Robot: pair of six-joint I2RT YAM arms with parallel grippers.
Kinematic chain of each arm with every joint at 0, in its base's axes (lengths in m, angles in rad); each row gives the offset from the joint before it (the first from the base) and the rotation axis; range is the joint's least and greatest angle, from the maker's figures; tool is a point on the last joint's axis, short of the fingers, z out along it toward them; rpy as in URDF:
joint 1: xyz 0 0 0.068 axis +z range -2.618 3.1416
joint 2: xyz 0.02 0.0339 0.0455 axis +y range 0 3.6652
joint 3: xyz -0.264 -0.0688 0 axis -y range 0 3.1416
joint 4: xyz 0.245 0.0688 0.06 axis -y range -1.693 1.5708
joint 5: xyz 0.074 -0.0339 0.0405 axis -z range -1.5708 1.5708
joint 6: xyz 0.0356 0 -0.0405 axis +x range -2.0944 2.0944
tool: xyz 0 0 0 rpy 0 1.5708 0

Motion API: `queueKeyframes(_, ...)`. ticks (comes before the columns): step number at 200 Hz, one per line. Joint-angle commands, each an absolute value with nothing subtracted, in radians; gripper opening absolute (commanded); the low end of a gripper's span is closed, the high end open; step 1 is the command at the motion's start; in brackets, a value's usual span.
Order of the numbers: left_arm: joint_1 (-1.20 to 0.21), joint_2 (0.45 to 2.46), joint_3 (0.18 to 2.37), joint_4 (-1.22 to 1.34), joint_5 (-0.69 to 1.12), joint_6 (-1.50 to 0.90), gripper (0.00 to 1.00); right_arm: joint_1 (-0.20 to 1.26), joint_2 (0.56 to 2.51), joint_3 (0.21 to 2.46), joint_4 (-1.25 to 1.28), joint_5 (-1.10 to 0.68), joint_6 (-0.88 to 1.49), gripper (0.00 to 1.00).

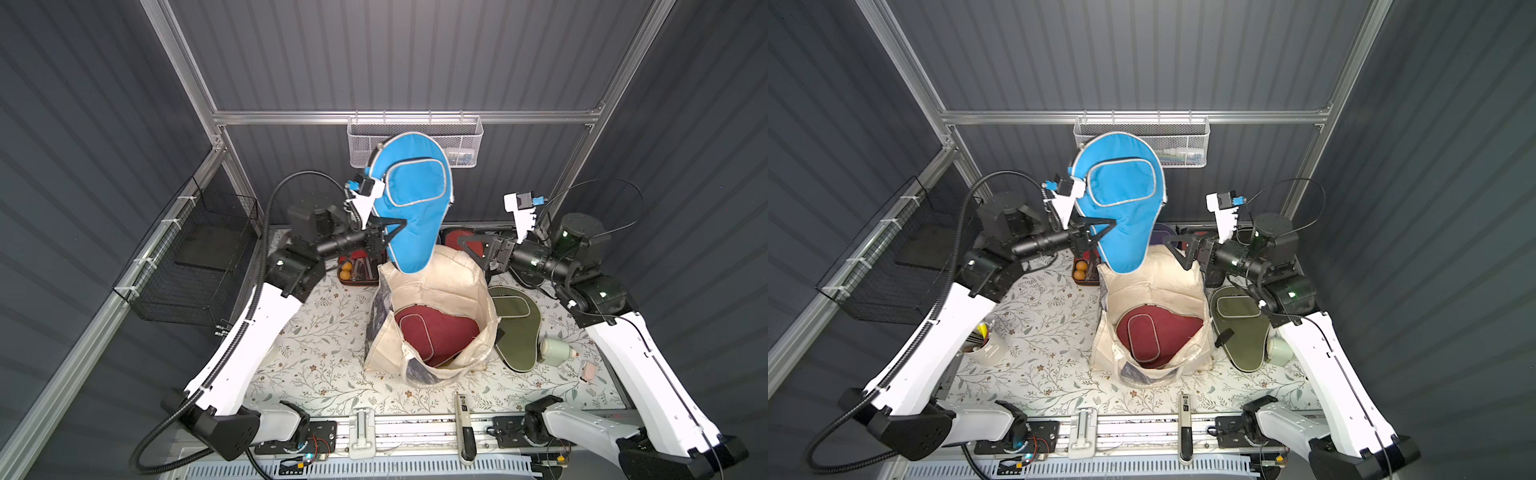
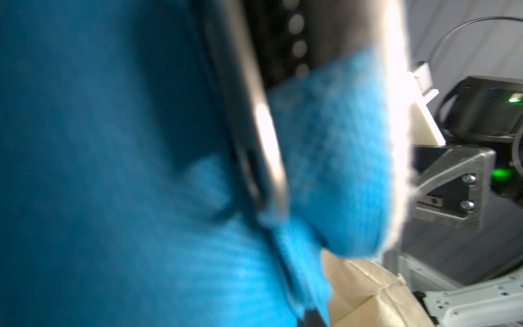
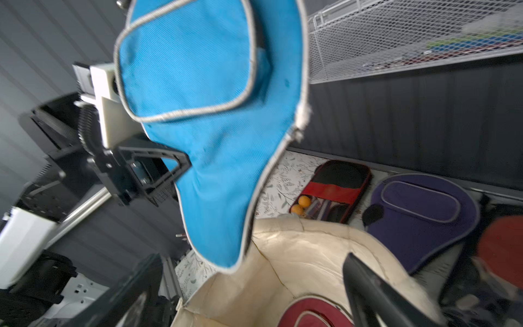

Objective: Remove the ping pong set from the canvas bag
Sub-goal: Pick up the ping pong set from the canvas bag, then place the ping pong set at the corner of the board.

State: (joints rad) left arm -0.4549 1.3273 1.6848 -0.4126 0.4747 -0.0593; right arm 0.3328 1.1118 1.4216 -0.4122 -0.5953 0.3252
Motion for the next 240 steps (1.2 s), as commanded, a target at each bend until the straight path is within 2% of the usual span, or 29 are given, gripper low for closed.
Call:
queueKeyframes(1, -0.328, 1.293, 1.758, -0.604, 0.388, 0.077, 0.00, 0.331, 1.184, 1.483, -0.717, -0.504, 0.114, 0.99)
queueKeyframes(40, -0.150, 1.358, 1.747, -0.684, 0.405, 0.115, 0.00, 0.337, 1.303, 1.603, -0.789, -0.508, -0.006, 0.99)
queueKeyframes(85, 0.075, 1.477, 1.677, -0.619, 0.545, 0.108, 0.00, 0.399, 1.460, 1.744, -0.837, -0.550, -0.224, 0.99)
queueKeyframes(121, 0.080, 1.624, 1.668, -0.598, 0.531, 0.144, 0.00, 0.433, 1.604, 1.881, -0.885, -0.537, -0.299, 0.99)
queueKeyframes(157, 0.081, 1.757, 1.679, -0.560, 0.444, 0.180, 0.00, 0.471, 1.736, 2.030, -0.968, -0.522, -0.328, 0.99)
queueKeyframes(240, 0.089, 1.994, 1.712, -0.369, 0.337, 0.211, 0.00, 0.499, 1.800, 2.047, -0.987, -0.528, -0.341, 0.99)
